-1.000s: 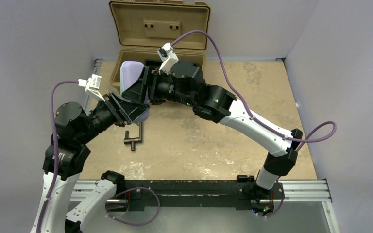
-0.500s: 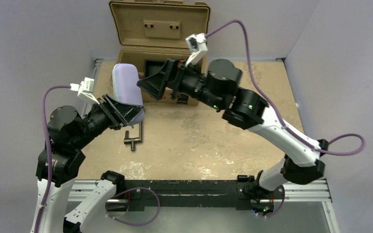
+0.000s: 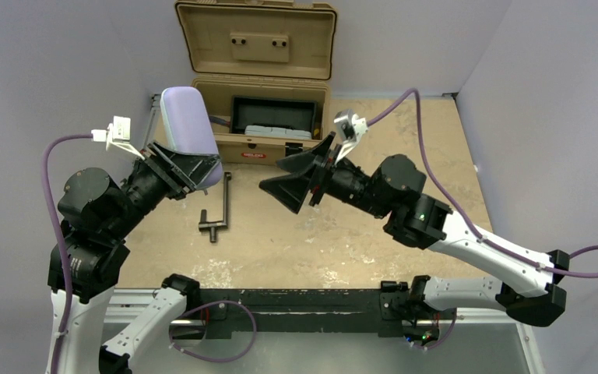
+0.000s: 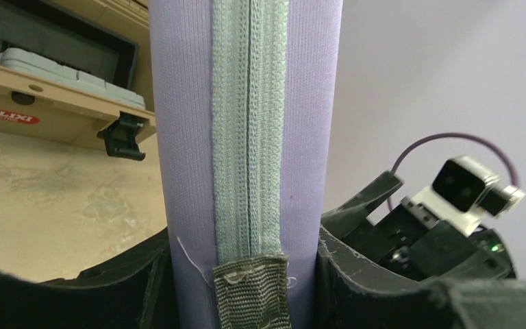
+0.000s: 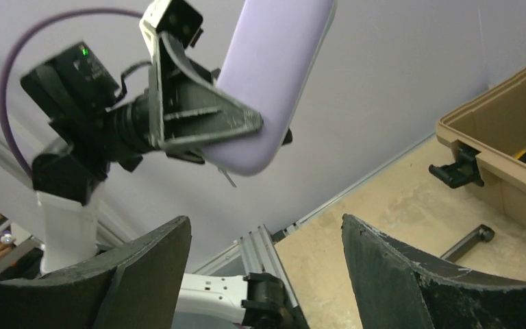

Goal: Open the umbrella

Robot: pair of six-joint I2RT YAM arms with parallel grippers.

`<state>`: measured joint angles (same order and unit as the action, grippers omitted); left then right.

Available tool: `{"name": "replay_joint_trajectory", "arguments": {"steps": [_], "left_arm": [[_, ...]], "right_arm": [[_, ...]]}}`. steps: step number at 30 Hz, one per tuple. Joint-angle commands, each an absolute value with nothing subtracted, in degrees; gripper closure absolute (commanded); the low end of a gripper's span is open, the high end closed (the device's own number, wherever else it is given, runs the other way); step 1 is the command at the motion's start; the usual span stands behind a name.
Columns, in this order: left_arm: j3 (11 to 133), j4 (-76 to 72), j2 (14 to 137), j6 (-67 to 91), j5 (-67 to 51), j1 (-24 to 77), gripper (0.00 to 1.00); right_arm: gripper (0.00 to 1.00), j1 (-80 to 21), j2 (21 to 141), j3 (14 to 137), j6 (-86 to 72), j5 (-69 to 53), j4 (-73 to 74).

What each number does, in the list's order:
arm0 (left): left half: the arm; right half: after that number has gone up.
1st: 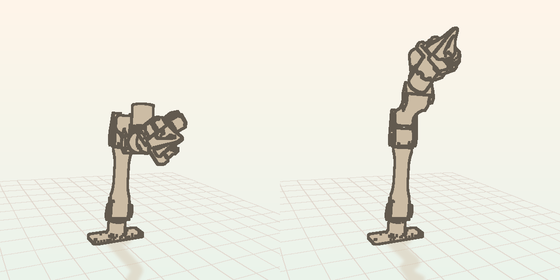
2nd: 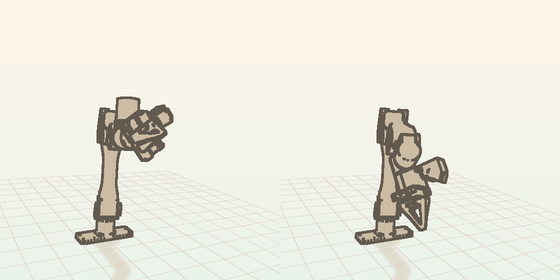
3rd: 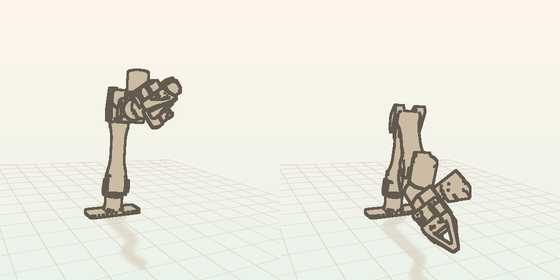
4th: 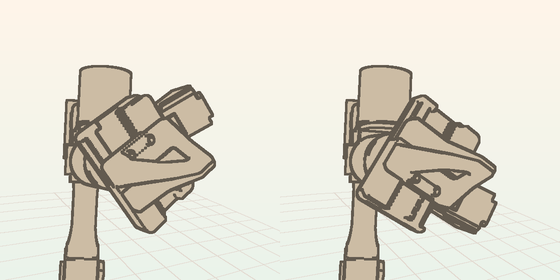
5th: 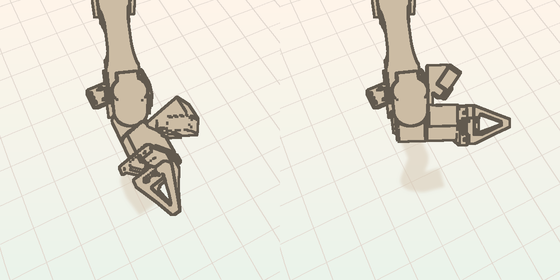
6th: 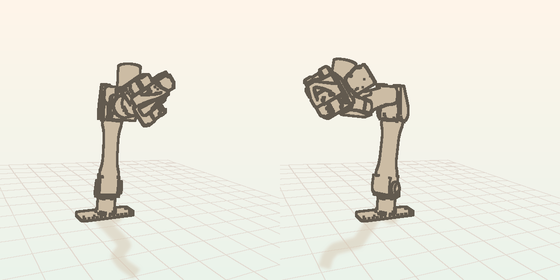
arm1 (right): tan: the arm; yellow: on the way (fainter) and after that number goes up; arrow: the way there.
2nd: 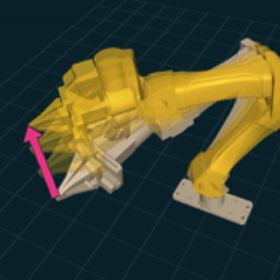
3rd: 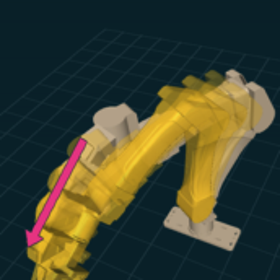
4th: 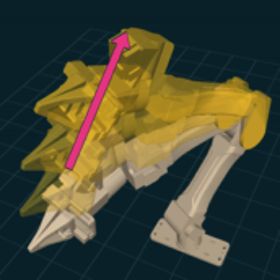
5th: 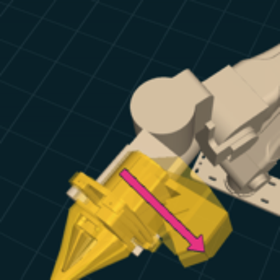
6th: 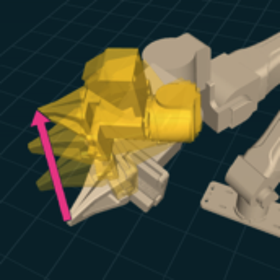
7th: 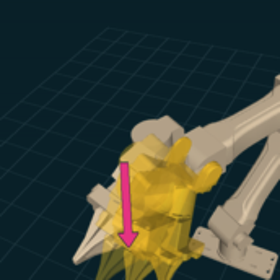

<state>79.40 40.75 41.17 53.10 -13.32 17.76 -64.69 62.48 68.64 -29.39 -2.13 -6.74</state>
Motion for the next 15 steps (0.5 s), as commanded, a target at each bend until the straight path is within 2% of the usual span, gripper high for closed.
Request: {"name": "replay_joint_trajectory", "arguments": {"steps": [1, 7, 15], "left_arm": [[81.7, 27.3, 42.2, 53.8, -15.0, 17.8, 1.0], [81.4, 19.8, 42.9, 51.7, -19.3, 17.8, 1.0], [81.6, 14.4, 43.2, 51.5, -22.5, 17.8, 1.0]], "right_arm": [[0.22, -67.7, 59.0, 63.6, -22.1, -0.8, -23.5], [0.23, -72.5, 62.4, 63.7, -13.2, 4.0, -27.8], [0.3, -76.6, 67.9, 67.6, -5.7, 12.4, -33.6]]}}
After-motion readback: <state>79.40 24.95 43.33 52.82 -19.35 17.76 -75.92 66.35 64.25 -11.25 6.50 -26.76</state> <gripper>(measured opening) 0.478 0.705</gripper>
